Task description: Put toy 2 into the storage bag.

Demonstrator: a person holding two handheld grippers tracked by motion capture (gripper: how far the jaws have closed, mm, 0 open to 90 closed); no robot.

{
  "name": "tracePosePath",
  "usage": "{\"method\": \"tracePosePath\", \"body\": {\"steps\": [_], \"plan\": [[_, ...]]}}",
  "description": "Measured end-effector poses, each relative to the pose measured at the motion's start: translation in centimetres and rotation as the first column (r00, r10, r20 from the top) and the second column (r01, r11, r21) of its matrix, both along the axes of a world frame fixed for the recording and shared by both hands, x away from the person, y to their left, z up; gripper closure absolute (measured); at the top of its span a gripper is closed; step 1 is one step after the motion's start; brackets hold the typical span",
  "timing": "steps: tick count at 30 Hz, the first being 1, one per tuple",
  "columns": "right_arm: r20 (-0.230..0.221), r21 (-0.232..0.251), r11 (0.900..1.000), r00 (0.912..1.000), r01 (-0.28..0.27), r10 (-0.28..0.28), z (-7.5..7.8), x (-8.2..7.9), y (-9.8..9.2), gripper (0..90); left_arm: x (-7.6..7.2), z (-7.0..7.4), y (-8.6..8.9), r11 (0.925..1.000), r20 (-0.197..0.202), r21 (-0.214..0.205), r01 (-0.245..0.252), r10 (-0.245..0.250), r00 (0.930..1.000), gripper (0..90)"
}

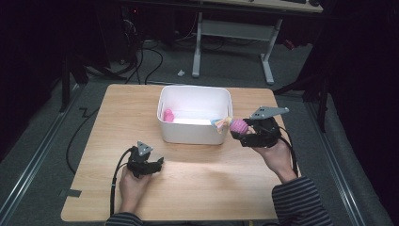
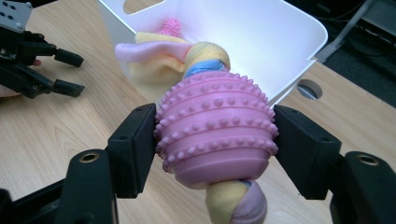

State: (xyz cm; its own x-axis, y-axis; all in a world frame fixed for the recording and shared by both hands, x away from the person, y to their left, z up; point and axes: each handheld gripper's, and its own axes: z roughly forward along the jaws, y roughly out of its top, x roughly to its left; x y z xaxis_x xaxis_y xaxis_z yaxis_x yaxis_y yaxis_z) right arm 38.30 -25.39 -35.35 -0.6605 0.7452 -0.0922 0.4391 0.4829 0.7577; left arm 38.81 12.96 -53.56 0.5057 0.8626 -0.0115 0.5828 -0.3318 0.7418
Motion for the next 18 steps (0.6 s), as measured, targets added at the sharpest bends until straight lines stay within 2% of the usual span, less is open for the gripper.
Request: {"method": "tracePosePath", "body": {"steps": [5,9,12,15,18], "plan": [[-0.005,-0.022,0.9994,0.9997,-0.025,0.025,0.8,1.3,0.9,33.8,0.0,0.0,0.0,1.0,0.0,0.0,0.0,0.0,1.0,27.6],[-0.003,-0.02,0.999,0.9991,-0.041,0.041,1.5,2.1,1.5,33.8,0.0,0.0,0.0,1.0,-0.001,0.0,0.001,-0.001,1.0,27.6],[-0.002,-0.005,0.9988,0.9988,-0.05,0.05,2.0,2.6,1.8,33.8,0.0,0.0,0.0,1.0,0.0,0.0,0.002,-0.002,1.0,27.6],[-0.008,0.03,0.9979,0.9983,-0.057,0.058,2.2,3.1,1.9,33.8,0.0,0.0,0.0,1.0,0.0,0.0,0.001,-0.001,1.0,27.6],[-0.008,0.039,0.9978,0.9985,-0.054,0.054,2.4,3.7,2.0,33.8,0.0,0.0,0.0,1.0,-0.001,0.0,0.002,-0.002,1.0,27.6]]}}
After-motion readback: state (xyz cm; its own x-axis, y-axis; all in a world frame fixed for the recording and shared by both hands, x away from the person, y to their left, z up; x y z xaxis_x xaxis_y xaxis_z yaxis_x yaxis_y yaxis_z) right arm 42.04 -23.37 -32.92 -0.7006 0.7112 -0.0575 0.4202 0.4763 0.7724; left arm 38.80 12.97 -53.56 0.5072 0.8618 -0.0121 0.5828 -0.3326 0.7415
